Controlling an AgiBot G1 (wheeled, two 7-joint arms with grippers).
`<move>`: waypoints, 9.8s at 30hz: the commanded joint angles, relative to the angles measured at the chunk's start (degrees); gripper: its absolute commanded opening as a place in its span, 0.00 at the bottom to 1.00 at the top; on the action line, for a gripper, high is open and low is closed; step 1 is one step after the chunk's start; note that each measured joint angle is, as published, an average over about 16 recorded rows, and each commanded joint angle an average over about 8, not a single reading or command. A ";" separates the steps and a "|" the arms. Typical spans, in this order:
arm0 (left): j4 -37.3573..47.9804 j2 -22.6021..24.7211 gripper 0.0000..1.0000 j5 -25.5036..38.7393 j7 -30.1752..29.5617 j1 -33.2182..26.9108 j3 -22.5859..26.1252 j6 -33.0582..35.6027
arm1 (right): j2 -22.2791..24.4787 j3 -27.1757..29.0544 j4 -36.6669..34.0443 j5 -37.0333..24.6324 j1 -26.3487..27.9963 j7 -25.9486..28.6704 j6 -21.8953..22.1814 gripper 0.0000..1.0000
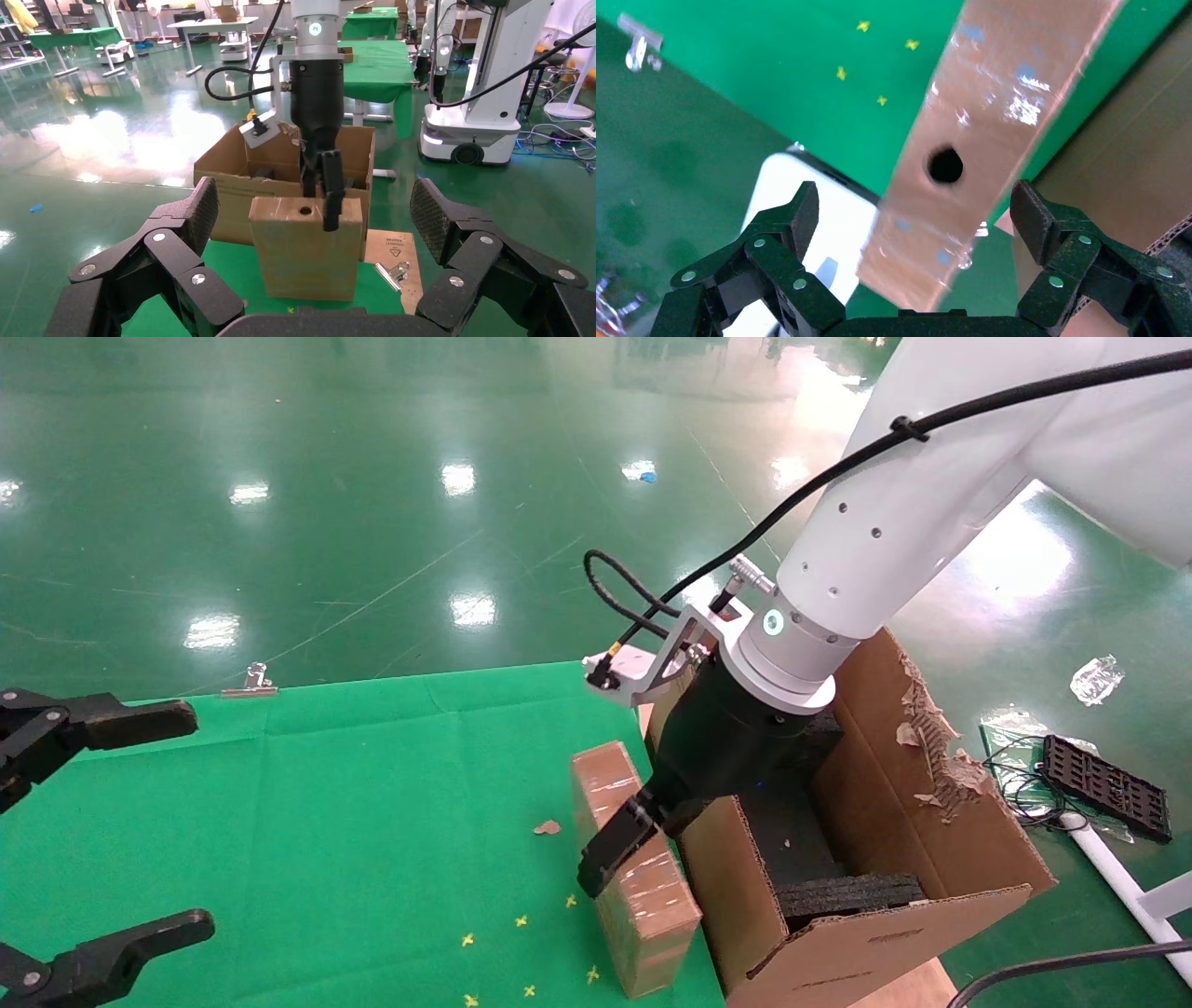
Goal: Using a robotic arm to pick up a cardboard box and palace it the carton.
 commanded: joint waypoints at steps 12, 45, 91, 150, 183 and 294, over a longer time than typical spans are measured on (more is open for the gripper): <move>0.00 -0.02 0.98 -0.03 0.03 -0.01 0.05 -0.02 | -2.26 -2.45 -1.07 -3.41 -1.86 5.01 1.64 0.16; 0.00 -0.07 0.00 -0.12 0.09 -0.04 0.17 -0.08 | -1.92 -4.43 3.45 -8.02 -1.75 9.57 3.88 0.00; 0.00 -0.14 1.00 -0.23 0.17 -0.07 0.34 -0.15 | 20.30 -0.40 -32.11 -12.13 1.97 -16.52 5.19 0.00; 0.00 -0.22 1.00 -0.37 0.27 -0.12 0.54 -0.23 | 6.67 3.66 -58.04 -2.31 -26.76 -36.11 21.76 1.00; 0.00 -0.26 1.00 -0.44 0.32 -0.14 0.64 -0.28 | 4.86 3.15 -58.15 -3.44 -12.69 -42.11 19.11 1.00; 0.09 -0.35 1.00 -0.63 0.46 -0.19 0.88 -0.37 | 22.25 85.03 12.48 25.19 -63.53 -73.84 -1.34 1.00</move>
